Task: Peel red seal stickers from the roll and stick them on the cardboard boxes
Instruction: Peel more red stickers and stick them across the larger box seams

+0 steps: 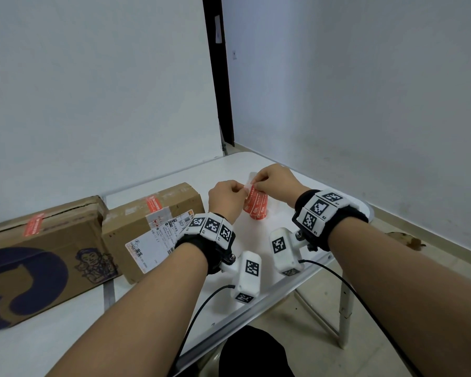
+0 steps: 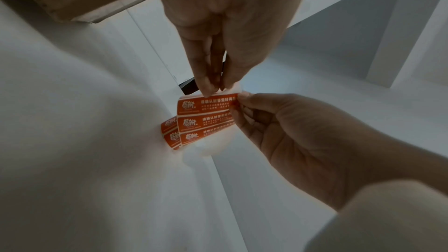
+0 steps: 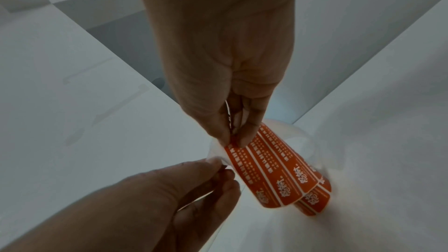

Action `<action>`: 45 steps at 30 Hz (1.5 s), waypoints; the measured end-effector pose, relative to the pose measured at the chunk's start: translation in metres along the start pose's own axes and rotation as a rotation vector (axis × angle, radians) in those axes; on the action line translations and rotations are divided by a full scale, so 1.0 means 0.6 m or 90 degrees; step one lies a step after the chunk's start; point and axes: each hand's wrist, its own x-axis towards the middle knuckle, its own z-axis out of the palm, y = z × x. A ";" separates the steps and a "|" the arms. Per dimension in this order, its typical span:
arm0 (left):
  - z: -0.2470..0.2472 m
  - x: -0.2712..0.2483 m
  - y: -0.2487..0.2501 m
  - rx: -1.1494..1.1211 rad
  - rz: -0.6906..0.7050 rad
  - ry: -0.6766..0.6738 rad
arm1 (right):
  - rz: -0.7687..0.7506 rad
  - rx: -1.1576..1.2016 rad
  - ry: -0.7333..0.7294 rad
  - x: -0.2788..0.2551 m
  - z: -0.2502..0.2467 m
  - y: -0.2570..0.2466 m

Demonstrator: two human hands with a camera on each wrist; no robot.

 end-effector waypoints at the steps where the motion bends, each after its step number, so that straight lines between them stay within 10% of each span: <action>1: -0.001 -0.002 0.003 -0.011 -0.005 0.003 | 0.002 -0.001 0.014 0.001 0.001 0.001; 15: -0.060 -0.032 0.052 -0.167 -0.090 0.035 | 0.055 -0.166 0.124 0.012 -0.003 0.012; 24: -0.149 -0.046 0.058 -0.057 0.070 0.094 | 0.001 -0.064 0.112 0.000 0.008 -0.047; 36: -0.378 -0.090 0.053 0.314 0.420 0.226 | 0.185 0.477 -0.389 -0.008 0.091 -0.260; 45: -0.509 -0.139 -0.002 0.465 0.478 0.245 | 0.155 0.526 -0.458 -0.017 0.203 -0.379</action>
